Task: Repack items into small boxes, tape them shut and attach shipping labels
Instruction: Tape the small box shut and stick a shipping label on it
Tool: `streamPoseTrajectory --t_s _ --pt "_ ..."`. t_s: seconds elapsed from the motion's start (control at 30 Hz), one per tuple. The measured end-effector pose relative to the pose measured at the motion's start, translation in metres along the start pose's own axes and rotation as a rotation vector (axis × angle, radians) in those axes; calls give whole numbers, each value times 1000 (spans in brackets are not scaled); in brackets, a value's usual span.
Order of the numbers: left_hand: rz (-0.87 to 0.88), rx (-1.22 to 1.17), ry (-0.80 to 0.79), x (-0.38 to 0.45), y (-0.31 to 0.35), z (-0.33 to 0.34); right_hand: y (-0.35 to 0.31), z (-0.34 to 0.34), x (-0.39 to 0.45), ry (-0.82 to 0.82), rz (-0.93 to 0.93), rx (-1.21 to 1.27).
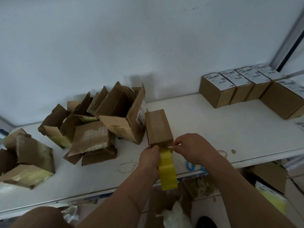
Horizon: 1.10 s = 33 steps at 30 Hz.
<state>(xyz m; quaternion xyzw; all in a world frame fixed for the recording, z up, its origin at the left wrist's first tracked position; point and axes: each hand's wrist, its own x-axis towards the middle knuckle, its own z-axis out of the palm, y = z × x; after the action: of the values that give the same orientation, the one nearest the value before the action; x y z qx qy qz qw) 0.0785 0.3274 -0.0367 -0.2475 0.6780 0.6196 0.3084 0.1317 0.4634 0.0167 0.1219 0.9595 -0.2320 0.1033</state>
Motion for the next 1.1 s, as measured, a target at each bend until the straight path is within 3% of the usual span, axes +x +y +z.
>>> streamPoseTrajectory --t_s 0.17,0.3,0.4,0.47,0.53,0.67,0.77,1.1 --pt "-15 10 -39 -1 4 -4 32 -7 3 -49 138 -20" --pt "8 61 -62 -7 8 -8 51 9 14 116 243 41" --pt "22 97 -75 -12 11 -11 49 31 22 140 237 18" --pt "39 125 -79 -13 12 -12 43 38 25 281 177 -23" --pt "71 179 -62 -11 11 -14 29 38 26 428 -2 68" --pt "111 174 -72 -7 10 -15 4 37 37 305 -293 140" --pt "119 203 -86 -6 9 -18 3 42 47 239 -299 121" --pt "197 328 -79 -14 8 -56 4 59 58 311 -284 125"
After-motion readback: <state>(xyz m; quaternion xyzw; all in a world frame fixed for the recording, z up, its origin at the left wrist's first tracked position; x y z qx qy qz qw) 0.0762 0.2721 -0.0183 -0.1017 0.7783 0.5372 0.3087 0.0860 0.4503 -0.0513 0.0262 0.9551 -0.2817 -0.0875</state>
